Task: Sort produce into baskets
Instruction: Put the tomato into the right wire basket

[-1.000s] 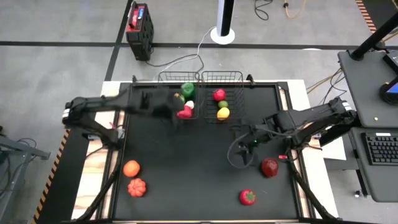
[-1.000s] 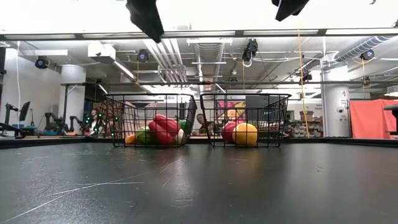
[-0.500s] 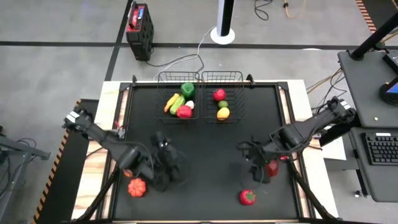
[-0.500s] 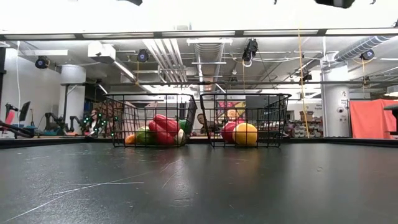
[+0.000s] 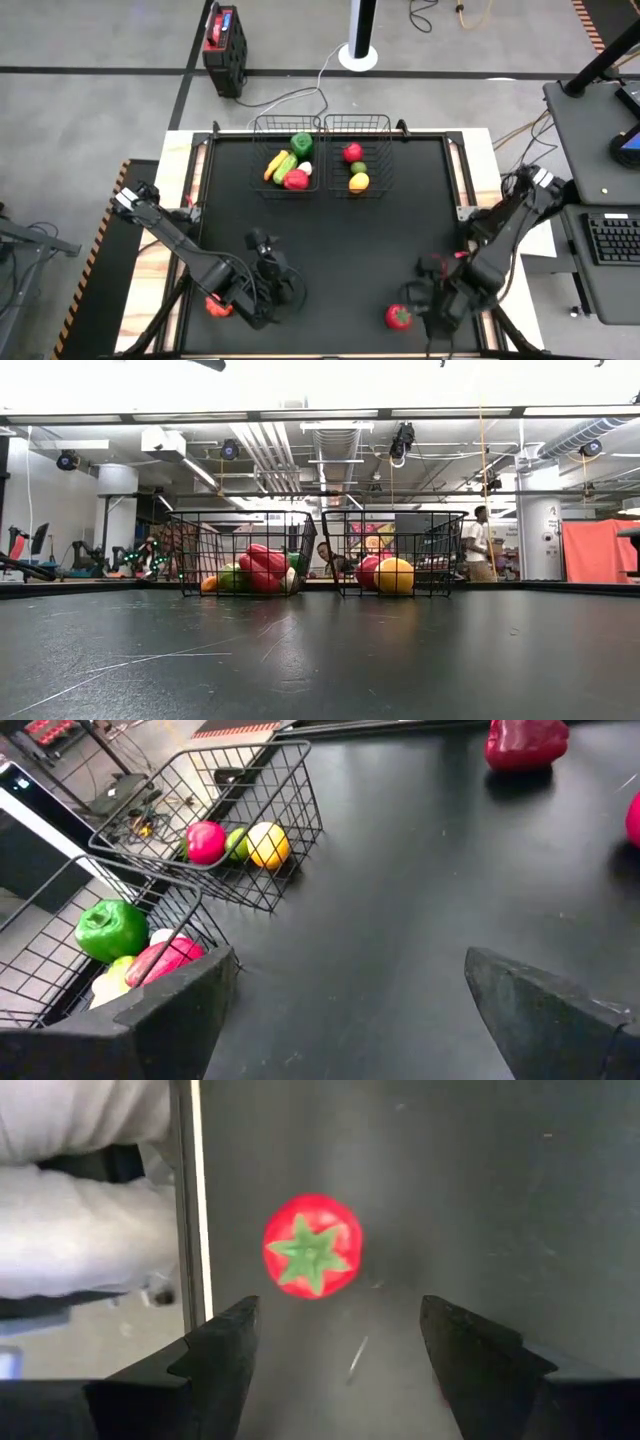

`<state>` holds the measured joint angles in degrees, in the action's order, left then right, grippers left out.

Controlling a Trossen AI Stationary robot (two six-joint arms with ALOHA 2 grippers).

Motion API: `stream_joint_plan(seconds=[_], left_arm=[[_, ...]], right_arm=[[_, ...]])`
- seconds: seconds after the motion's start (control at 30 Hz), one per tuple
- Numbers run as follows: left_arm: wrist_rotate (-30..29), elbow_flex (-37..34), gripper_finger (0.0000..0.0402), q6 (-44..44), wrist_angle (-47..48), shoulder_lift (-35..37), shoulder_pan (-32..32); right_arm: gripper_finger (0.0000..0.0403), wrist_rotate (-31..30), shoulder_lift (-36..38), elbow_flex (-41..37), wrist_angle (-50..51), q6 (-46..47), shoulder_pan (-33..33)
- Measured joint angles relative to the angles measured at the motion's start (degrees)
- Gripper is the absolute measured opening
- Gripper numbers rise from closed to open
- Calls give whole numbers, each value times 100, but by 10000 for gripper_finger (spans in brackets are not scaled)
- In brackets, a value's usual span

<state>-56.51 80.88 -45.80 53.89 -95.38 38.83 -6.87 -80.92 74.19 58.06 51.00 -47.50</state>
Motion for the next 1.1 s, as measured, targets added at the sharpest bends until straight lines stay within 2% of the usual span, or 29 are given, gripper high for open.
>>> stream_joint_plan(seconds=[0.2, 0.47, 0.7, 1.1], left_arm=[[-4, 0, 375, -2, -94, -50, 0], [-13, 2, 375, 2, -136, -52, 0], [-14, 2, 375, 22, -137, -56, 0], [-13, 0, 375, 71, -140, -58, -4]], right_arm=[[265, -128, -583, 11, -373, 156, -287], [267, -73, -1256, 32, -851, 307, -291], [295, -66, -1422, 44, -874, 774, -245], [340, -79, -1745, 35, -860, 941, -96]])
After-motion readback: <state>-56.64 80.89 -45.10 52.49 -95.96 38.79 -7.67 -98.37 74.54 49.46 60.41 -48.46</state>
